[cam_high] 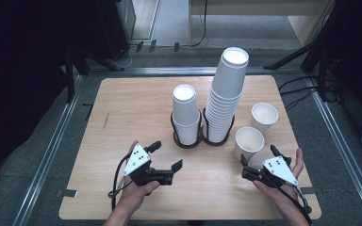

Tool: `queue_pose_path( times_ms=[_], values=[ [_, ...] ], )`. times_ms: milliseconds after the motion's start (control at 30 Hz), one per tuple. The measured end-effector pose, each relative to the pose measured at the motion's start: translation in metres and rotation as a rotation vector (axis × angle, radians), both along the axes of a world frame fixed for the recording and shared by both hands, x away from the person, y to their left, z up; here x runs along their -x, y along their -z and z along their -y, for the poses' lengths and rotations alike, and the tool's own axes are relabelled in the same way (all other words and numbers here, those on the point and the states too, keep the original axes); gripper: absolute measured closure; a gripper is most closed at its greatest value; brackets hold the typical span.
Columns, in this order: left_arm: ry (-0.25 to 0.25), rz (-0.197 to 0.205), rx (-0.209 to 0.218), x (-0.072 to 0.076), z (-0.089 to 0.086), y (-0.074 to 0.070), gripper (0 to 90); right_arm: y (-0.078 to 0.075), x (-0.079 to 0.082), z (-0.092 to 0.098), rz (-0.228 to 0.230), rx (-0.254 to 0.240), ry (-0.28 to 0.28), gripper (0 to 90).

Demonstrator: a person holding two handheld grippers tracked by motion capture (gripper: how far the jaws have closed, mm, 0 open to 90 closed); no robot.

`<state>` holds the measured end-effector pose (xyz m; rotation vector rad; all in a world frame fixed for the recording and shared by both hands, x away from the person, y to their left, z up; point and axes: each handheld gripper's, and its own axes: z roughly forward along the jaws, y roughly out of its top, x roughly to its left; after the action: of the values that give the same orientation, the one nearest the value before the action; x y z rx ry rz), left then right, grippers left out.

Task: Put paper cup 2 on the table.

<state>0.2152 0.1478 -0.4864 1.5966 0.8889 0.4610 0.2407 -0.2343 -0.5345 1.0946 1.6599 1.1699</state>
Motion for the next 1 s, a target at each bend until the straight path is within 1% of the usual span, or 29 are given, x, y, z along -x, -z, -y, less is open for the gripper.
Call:
queue_pose_path(
  times_ms=[100, 167, 233, 333, 400, 533, 733, 1000],
  values=[
    [-0.037, -0.016, -0.003, 0.004, -0.012, 0.007, 1.9, 0.001, 0.005, 0.003, 0.001, 0.003, -0.012, 0.0],
    [-0.088, -0.018, -0.001, 0.007, -0.020, 0.009, 1.9, 0.001, 0.007, 0.005, -0.001, 0.005, -0.013, 0.0],
    [-0.118, -0.025, 0.013, 0.008, -0.027, 0.011, 1.9, 0.001, 0.009, 0.007, 0.001, 0.009, -0.009, 0.0],
    [-0.160, -0.033, 0.009, 0.010, -0.040, 0.016, 1.9, 0.001, 0.011, 0.012, 0.001, -0.009, 0.005, 0.0],
    [-0.181, -0.038, 0.005, 0.012, -0.048, 0.019, 1.9, 0.000, 0.012, 0.017, 0.003, -0.011, 0.009, 0.0],
    [-0.215, -0.046, 0.000, 0.015, -0.060, 0.023, 1.8, 0.002, 0.014, 0.024, 0.001, -0.003, 0.020, 0.0],
    [-0.260, -0.061, -0.024, 0.021, -0.078, 0.031, 1.9, 0.004, 0.017, 0.034, -0.003, -0.003, 0.039, 0.0],
    [-0.317, -0.079, -0.041, 0.028, -0.101, 0.038, 1.9, 0.006, 0.020, 0.047, -0.005, -0.003, 0.070, 0.0]
  ],
)
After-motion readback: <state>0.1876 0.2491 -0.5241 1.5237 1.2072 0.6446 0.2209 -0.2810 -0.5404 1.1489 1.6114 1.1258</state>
